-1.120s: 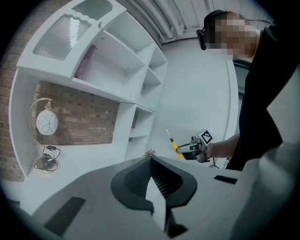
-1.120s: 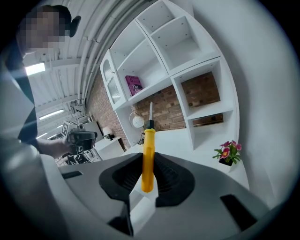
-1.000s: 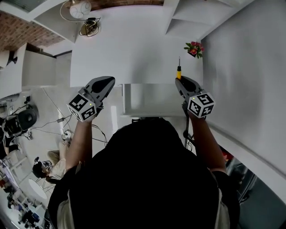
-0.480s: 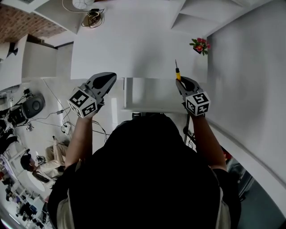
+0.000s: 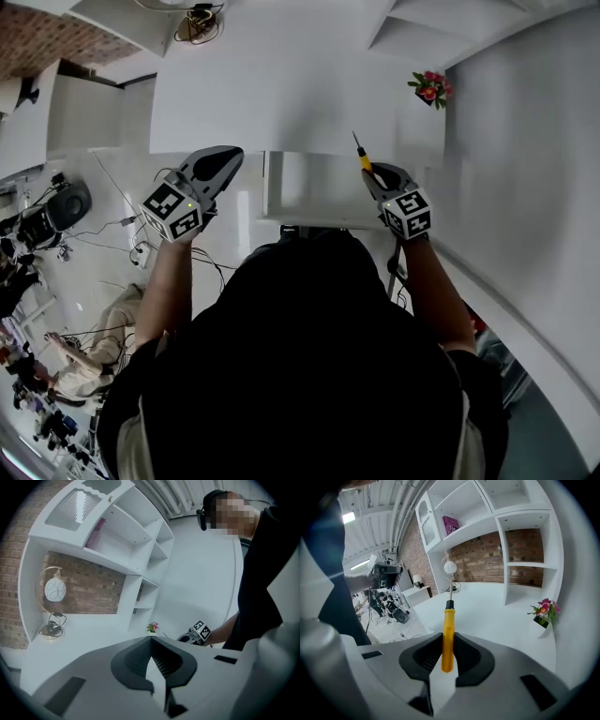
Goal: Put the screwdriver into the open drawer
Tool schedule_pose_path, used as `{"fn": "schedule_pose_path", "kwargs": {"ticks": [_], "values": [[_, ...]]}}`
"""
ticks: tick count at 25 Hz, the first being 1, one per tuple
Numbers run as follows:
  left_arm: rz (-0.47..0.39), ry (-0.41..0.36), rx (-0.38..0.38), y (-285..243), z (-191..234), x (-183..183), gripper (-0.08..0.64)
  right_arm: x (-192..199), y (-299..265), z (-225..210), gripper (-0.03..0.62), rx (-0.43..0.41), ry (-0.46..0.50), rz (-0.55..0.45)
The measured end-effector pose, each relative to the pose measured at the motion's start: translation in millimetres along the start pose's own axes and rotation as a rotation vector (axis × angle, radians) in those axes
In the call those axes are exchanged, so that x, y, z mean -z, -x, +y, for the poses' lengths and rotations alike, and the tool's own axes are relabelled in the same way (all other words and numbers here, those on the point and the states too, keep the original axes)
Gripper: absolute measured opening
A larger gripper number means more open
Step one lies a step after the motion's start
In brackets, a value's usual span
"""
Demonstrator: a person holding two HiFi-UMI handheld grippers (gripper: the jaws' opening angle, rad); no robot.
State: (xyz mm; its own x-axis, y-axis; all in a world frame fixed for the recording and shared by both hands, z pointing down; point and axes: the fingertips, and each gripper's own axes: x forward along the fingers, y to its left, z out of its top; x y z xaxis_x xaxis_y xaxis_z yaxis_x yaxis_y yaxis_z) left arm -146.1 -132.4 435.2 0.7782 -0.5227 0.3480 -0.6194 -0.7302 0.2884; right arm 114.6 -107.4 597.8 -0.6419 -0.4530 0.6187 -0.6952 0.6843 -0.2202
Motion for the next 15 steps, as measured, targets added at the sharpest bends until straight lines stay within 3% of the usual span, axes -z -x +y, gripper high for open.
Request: {"fn": "schedule_pose_path", "kwargs": {"ticks": [15], "values": [[0.033,0.055,-0.016,-9,3,31,0.015,58,-38,20,0.078,-0.089,0.091,0.154]]}}
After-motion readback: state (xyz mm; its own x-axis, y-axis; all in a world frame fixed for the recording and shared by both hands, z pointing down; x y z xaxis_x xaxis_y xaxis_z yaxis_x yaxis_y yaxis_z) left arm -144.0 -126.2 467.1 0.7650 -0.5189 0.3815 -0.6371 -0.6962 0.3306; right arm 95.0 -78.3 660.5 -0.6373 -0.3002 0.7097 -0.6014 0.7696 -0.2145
